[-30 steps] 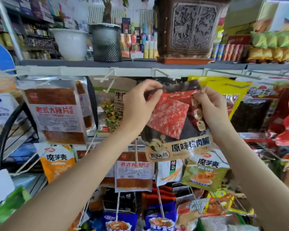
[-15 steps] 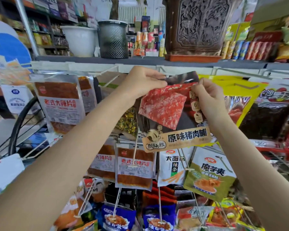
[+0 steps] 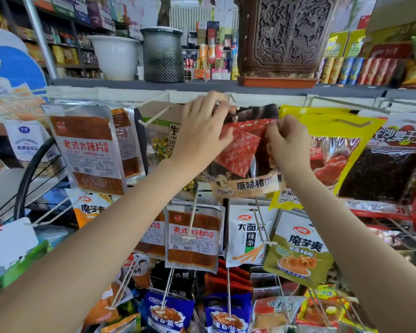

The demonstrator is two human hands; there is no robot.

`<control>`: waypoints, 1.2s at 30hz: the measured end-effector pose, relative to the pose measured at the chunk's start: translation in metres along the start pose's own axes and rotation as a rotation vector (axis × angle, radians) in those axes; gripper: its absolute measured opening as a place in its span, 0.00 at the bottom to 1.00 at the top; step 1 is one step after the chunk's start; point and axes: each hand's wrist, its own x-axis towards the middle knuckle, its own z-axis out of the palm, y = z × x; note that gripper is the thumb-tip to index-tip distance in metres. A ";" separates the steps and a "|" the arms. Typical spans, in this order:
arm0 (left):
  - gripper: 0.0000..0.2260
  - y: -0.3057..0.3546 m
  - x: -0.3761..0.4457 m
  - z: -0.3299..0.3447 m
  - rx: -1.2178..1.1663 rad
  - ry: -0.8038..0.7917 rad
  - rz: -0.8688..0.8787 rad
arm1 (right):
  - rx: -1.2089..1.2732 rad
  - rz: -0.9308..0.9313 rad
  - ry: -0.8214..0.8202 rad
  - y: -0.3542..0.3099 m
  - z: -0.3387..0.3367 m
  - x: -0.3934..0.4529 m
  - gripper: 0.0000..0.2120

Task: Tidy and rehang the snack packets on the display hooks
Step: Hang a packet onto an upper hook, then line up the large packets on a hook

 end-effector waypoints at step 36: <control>0.15 -0.139 -0.170 0.016 -0.267 -0.654 0.068 | -1.070 0.290 -0.667 0.057 0.136 -0.142 0.12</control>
